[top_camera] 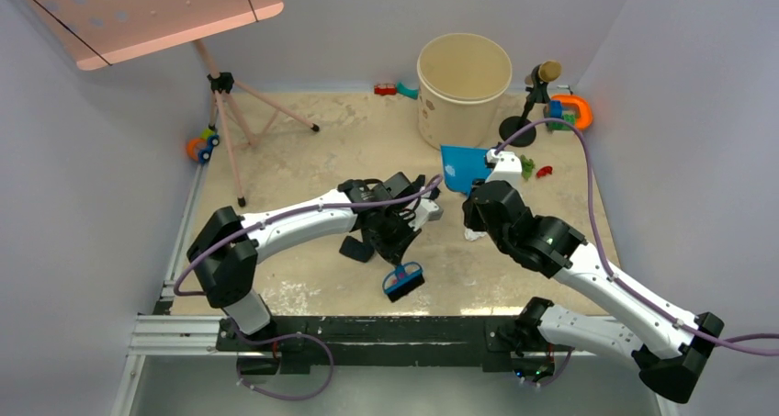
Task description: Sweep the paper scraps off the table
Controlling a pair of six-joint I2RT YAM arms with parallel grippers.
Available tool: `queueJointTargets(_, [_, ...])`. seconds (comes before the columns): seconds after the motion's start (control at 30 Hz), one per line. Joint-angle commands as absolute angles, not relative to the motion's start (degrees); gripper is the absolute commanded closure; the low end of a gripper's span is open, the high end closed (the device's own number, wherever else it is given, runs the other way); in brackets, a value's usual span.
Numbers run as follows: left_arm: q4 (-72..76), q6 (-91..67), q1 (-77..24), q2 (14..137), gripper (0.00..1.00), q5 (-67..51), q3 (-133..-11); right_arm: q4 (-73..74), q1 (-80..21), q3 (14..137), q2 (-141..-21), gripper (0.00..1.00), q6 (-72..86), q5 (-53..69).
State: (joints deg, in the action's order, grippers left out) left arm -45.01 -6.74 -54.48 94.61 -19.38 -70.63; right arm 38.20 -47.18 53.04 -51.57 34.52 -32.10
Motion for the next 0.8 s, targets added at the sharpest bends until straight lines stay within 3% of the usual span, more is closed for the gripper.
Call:
queueJointTargets(0.0, [-45.4,-8.5,-54.6,94.3,1.00,5.2,-75.7,38.1,-47.0,55.4,-50.5,1.00,34.8,-35.0])
queueJointTargets(0.2, [-43.1,-12.3,-54.4,85.2,1.00,16.1,-74.6,38.5,-47.0,55.2,-49.7,1.00,35.2,-36.0])
queueJointTargets(0.53, [-31.1,-21.0,-54.3,87.2,1.00,-15.9,-76.5,51.3,-47.0,61.7,-53.6,1.00,43.6,-47.1])
queueJointTargets(0.77, [-15.4,-40.9,-54.4,101.4,1.00,-22.8,-85.4,61.8,-46.9,68.0,-57.2,1.00,52.8,-54.3])
